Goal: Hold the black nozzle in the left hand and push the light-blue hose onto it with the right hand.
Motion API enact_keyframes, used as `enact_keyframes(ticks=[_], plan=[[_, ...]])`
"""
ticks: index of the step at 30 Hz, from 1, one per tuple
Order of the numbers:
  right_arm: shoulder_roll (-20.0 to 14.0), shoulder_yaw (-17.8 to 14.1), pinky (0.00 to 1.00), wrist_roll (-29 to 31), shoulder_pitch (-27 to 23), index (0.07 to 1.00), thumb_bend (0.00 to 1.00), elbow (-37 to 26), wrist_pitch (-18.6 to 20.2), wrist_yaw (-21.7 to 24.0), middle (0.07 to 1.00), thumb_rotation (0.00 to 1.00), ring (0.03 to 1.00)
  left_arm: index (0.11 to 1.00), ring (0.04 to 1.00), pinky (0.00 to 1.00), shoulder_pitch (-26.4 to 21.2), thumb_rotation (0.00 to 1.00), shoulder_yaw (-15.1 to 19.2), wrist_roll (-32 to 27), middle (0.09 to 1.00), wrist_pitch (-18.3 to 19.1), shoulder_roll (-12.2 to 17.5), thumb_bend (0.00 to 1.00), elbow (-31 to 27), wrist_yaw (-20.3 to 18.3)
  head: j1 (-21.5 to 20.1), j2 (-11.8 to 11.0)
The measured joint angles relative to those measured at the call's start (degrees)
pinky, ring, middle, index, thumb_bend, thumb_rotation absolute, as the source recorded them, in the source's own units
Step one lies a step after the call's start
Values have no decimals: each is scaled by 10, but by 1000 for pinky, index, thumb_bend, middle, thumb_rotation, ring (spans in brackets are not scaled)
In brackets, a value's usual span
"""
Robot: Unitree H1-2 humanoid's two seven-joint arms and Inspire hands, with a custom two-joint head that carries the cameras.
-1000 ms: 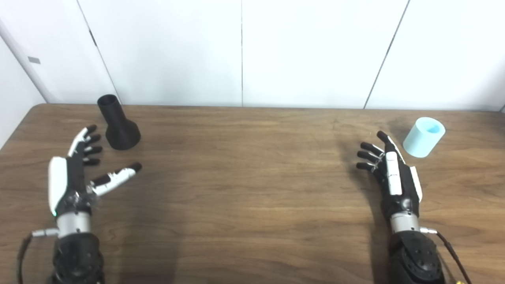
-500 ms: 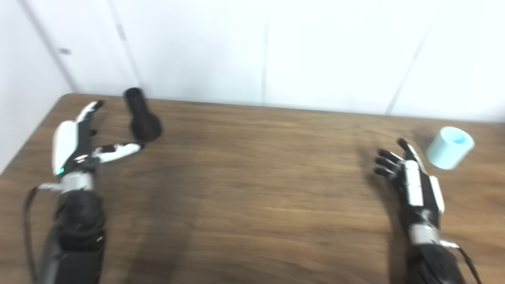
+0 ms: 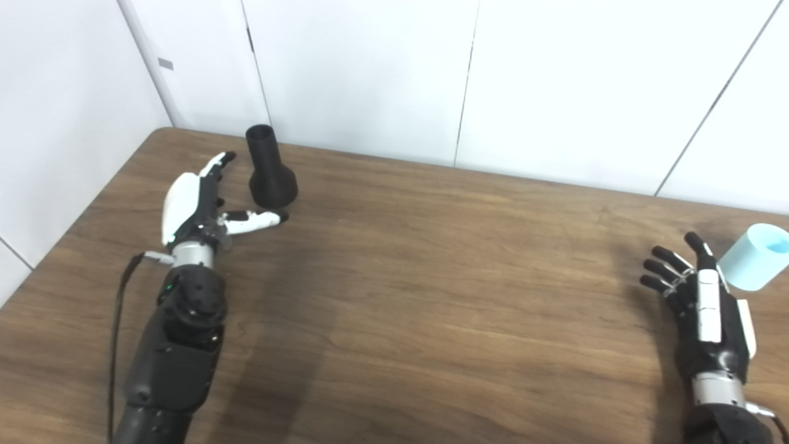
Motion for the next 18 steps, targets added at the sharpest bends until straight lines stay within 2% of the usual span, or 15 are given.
enact_keyframes(ticks=[3,6,11,18], plan=[[-3,0,622,-1,2,904,315,-2,2,0,718,887,693,934,934,886,-10,264,-15,17,961,6,1,1000,9,0,8,-1],[-5,0,612,1,6,901,314,-8,2,7,701,893,668,935,941,924,-25,272,-24,28,962,21,1,1000,29,0,12,-2],[-7,-2,634,2,19,902,302,-27,18,7,717,904,679,924,933,893,-47,294,-36,38,946,33,1,1000,51,1,17,0],[-5,-1,685,-6,32,921,283,-52,38,3,723,966,697,914,926,869,-79,348,-55,49,930,41,1,1000,115,10,20,1]])
